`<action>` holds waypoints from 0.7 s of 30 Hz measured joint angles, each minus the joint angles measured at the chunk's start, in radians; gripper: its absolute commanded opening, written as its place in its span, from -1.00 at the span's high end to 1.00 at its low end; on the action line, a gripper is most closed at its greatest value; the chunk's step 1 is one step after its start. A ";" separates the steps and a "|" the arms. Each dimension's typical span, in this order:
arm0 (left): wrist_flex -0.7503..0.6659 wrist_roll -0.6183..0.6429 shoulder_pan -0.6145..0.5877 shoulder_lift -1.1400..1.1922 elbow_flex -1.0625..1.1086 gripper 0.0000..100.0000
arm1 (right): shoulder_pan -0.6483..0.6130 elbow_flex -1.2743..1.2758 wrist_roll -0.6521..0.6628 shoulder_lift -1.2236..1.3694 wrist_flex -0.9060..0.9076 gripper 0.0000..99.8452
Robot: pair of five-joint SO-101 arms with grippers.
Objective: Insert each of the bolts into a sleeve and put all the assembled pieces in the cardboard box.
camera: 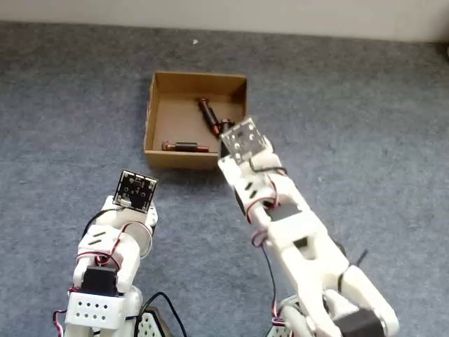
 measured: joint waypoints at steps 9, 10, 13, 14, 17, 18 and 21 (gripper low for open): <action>0.000 0.000 0.000 0.000 0.000 0.96 | 0.021 0.218 0.000 -0.371 0.109 0.99; 0.000 0.000 0.000 0.000 0.000 0.96 | 0.028 0.244 0.000 -0.413 0.118 0.99; 0.000 0.000 0.000 0.000 0.000 0.96 | 0.054 0.334 0.000 -0.542 0.129 0.99; 0.000 0.000 0.000 0.000 0.000 0.96 | 0.063 0.368 0.000 -0.588 0.129 0.99; 0.000 0.000 0.000 0.000 0.000 0.96 | 0.094 0.476 0.000 -0.743 0.129 0.99; 0.000 0.000 0.000 0.000 0.000 0.96 | 0.103 0.512 0.000 -0.796 0.129 0.99; 0.000 0.000 0.000 0.000 0.000 0.96 | 0.132 0.537 0.000 -0.967 0.129 0.99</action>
